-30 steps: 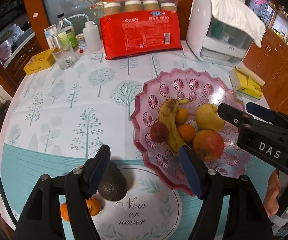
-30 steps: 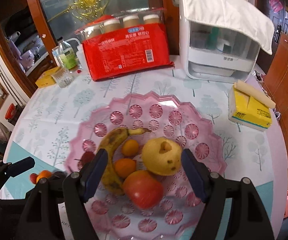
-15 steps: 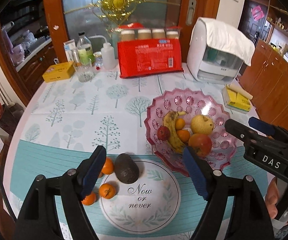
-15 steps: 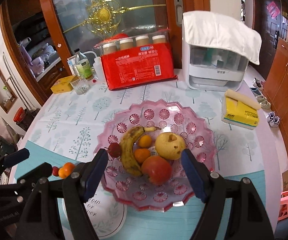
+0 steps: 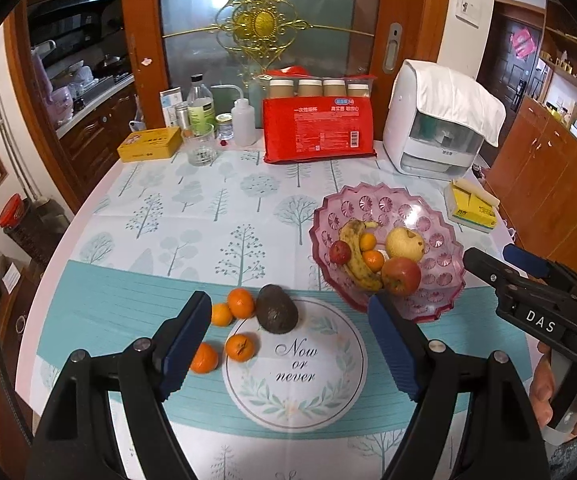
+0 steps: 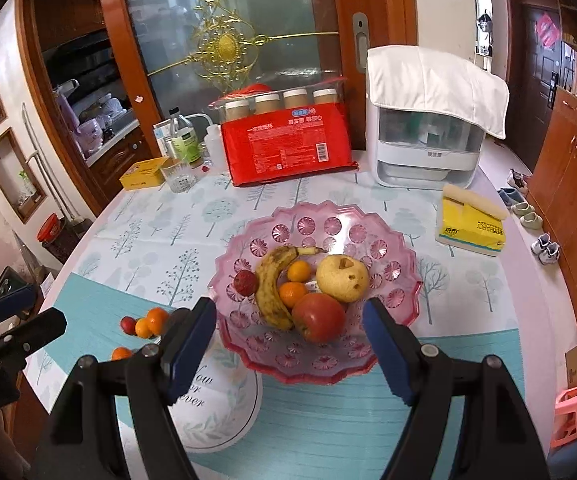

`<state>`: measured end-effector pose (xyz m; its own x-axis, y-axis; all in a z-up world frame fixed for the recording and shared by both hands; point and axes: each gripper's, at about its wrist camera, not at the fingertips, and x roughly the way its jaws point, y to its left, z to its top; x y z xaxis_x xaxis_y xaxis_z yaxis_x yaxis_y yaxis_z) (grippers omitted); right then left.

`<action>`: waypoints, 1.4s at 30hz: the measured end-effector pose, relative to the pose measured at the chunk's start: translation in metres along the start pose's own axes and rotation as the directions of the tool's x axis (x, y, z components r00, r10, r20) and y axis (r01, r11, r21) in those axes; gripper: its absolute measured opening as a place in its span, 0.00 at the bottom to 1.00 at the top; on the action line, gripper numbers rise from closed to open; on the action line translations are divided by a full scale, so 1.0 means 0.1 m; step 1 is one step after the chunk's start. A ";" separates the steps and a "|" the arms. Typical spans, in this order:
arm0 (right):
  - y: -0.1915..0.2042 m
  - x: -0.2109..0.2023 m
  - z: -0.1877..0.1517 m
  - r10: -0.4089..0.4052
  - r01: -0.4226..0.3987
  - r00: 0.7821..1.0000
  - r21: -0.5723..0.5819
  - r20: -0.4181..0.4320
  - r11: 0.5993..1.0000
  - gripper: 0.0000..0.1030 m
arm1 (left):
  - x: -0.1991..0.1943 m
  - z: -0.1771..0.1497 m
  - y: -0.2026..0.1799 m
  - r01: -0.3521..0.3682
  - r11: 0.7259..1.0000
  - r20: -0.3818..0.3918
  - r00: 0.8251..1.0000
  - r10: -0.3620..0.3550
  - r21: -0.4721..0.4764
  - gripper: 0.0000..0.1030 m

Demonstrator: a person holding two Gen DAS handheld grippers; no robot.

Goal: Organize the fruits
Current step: 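Withdraw both tools from the bowl back toward the remaining oranges, then grasp a large orange on the cloth with the left tool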

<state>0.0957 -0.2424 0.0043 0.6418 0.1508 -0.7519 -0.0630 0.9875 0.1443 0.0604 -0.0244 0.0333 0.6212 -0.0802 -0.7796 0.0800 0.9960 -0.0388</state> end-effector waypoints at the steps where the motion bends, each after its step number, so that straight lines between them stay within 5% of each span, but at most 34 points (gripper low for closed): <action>1: 0.02 -0.03 -0.02 -0.001 0.001 1.000 -0.005 0.000 1.000 0.74 | -0.02 -0.02 0.01 -0.005 1.000 0.001 1.000 0.005 -0.002 0.77; 18: 0.65 -0.23 -0.22 0.024 -0.022 0.999 -0.057 0.039 0.998 0.74 | -0.10 -0.29 0.57 -0.018 1.000 -0.016 1.000 0.018 -0.015 0.78; 42: 1.46 0.06 -0.48 -0.111 0.112 0.994 0.054 -0.013 0.992 0.74 | 0.36 -0.18 1.49 0.057 0.991 -0.089 0.995 -0.046 0.123 0.78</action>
<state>0.0537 -0.0952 -0.0094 0.6348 0.0408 -0.7716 0.0501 0.9943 0.0937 0.0805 0.1216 -0.0116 0.5449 -0.1223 -0.8295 0.2105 0.9776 -0.0058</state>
